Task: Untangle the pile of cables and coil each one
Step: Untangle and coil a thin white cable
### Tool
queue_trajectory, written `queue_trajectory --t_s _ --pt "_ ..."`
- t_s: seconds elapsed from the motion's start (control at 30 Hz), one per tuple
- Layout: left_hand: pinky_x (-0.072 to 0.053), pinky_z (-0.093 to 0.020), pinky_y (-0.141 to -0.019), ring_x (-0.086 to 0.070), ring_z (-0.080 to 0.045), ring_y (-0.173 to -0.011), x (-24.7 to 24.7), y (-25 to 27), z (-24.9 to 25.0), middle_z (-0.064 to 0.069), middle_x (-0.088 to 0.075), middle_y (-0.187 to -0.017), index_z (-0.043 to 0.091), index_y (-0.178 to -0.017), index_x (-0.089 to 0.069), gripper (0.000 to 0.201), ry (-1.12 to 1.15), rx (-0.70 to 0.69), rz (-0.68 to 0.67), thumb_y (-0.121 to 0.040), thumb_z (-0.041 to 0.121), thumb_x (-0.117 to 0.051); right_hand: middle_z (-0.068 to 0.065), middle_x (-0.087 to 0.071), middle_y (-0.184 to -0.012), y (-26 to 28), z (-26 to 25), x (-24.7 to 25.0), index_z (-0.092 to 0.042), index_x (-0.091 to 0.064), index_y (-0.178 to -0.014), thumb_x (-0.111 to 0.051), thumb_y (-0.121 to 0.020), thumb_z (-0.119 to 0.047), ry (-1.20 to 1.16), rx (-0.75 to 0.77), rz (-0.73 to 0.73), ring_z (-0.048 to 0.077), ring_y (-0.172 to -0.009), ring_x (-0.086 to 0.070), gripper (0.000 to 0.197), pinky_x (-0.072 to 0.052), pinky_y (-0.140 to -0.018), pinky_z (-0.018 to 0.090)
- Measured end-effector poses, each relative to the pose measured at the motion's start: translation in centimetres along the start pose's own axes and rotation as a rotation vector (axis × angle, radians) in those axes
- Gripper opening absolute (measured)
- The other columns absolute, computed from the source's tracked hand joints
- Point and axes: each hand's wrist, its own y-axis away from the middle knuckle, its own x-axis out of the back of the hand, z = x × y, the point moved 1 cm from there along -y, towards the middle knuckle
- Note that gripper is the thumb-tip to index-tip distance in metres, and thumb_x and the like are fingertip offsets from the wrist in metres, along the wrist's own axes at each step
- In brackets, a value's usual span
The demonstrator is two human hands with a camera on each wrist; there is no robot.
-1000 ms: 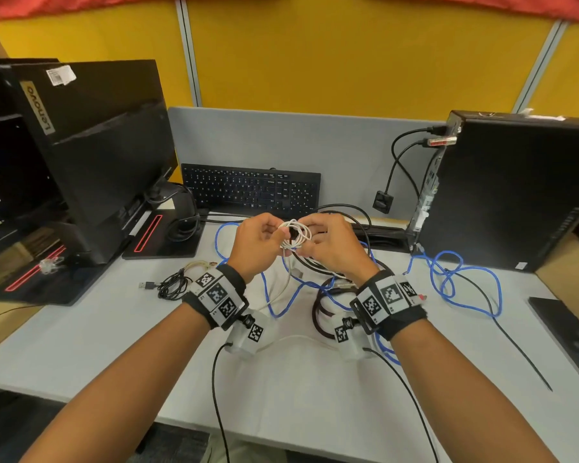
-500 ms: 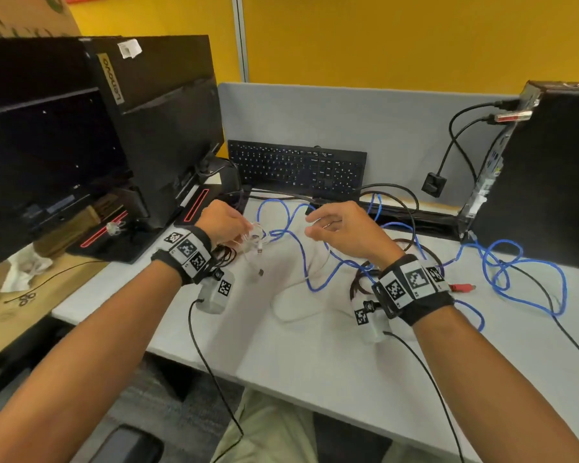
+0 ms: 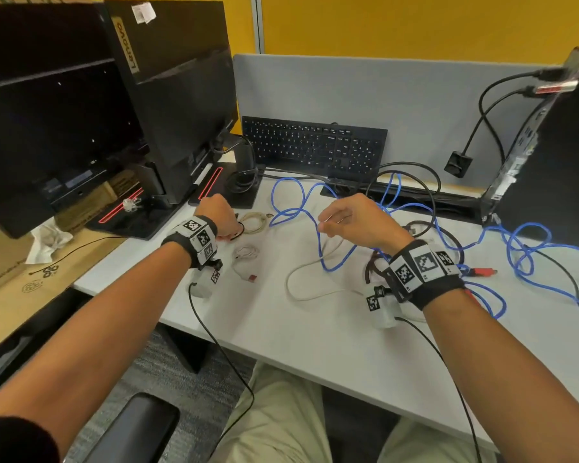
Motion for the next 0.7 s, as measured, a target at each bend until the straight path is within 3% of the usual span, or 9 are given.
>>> queue_trajectory --t_s 0.07,0.17,0.23,0.33,0.4,0.47,0.53,0.6,0.7 --pt "-0.06 -0.039 -0.081 -0.071 -0.028 -0.088 0.7 -0.4 0.9 -0.015 -0.073 -0.096 0.003 -0.094 -0.072 0.027 0.025 -0.065 0.09 -0.085 0.028 -0.07 0.002 -0.078 -0.088 0.2 0.3 0.8 -0.014 -0.076 -0.104 -0.078 -0.089 -0.028 -0.006 0.001 0.03 0.01 -0.078 -0.074 0.02 -0.06 -0.081 0.03" --pt "-0.061 -0.035 -0.078 -0.071 -0.021 -0.072 1.6 -0.3 3.6 -0.01 -0.074 -0.081 0.006 -0.087 -0.077 0.018 0.183 -0.258 0.115 -0.088 0.023 -0.074 0.003 -0.078 -0.089 0.6 0.9 2.8 -0.015 -0.076 -0.104 -0.077 -0.09 -0.025 -0.023 0.003 0.082 0.012 -0.079 -0.075 0.018 -0.06 -0.078 0.027" --pt "-0.062 -0.031 -0.069 -0.068 -0.015 -0.058 2.1 0.6 5.9 -0.007 -0.074 -0.071 0.007 -0.082 -0.079 0.013 0.251 -0.4 0.058 -0.088 0.018 -0.075 0.001 -0.078 -0.09 1.0 1.4 4.3 -0.015 -0.076 -0.104 -0.076 -0.091 -0.023 -0.009 -0.009 0.133 0.013 -0.082 -0.075 0.016 -0.058 -0.08 0.026" --pt "-0.057 -0.024 -0.054 -0.068 -0.013 -0.051 1.6 2.0 9.6 -0.003 -0.074 -0.067 0.009 -0.078 -0.079 0.013 0.232 -0.59 -0.104 -0.087 0.018 -0.075 0.002 -0.077 -0.094 2.0 2.6 6.0 -0.011 -0.077 -0.104 -0.076 -0.09 -0.016 0.058 -0.037 0.191 0.009 -0.083 -0.071 0.015 -0.055 -0.079 0.022" --pt "-0.055 -0.021 -0.052 -0.068 -0.013 -0.051 0.6 3.0 12.0 0.001 -0.073 -0.065 0.01 -0.077 -0.078 0.015 0.192 -0.699 -0.202 -0.088 0.02 -0.075 0.002 -0.076 -0.095 3.1 3.7 6.8 -0.01 -0.078 -0.104 -0.075 -0.09 -0.013 0.092 -0.065 0.212 0.003 -0.08 -0.069 0.015 -0.052 -0.071 0.012" --pt "-0.055 -0.022 -0.052 -0.069 -0.014 -0.054 -0.6 3.9 14.3 -0.001 -0.074 -0.07 0.01 -0.08 -0.077 0.014 0.152 -0.779 -0.289 -0.089 0.021 -0.074 0.002 -0.077 -0.097 4.1 4.7 7.5 -0.011 -0.078 -0.104 -0.076 -0.09 -0.013 0.131 -0.096 0.217 0.007 -0.081 -0.07 0.014 -0.055 -0.074 0.015" --pt "-0.055 -0.023 -0.054 -0.07 -0.014 -0.061 -1.8 4.7 16.5 -0.003 -0.074 -0.079 0.011 -0.088 -0.078 0.014 0.068 -0.812 -0.393 -0.089 0.024 -0.074 0.002 -0.077 -0.099 5.0 5.6 8.1 -0.014 -0.079 -0.103 -0.077 -0.089 -0.016 0.207 -0.12 0.149 0.01 -0.086 -0.071 0.014 -0.058 -0.084 0.027" --pt "-0.055 -0.023 -0.055 -0.071 -0.015 -0.066 -2.9 5.0 18.2 -0.005 -0.074 -0.083 0.01 -0.094 -0.077 0.021 -0.078 -0.823 -0.451 -0.088 0.029 -0.075 -0.003 -0.077 -0.099 5.9 6.1 8.4 -0.019 -0.08 -0.102 -0.079 -0.088 -0.024 0.303 -0.132 -0.005 0.006 -0.089 -0.07 0.015 -0.057 -0.084 0.026" --pt "-0.051 -0.019 -0.051 -0.063 -0.008 -0.052 -4.1 5.0 20.0 -0.001 -0.07 -0.069 0.009 -0.098 -0.076 0.017 -0.194 -0.836 -0.422 -0.088 0.023 -0.075 -0.017 -0.076 -0.093 7.2 6.7 8.4 -0.03 -0.082 -0.099 -0.082 -0.081 -0.041 0.321 -0.156 -0.216 -0.002 -0.087 -0.067 0.021 -0.054 -0.083 0.023"
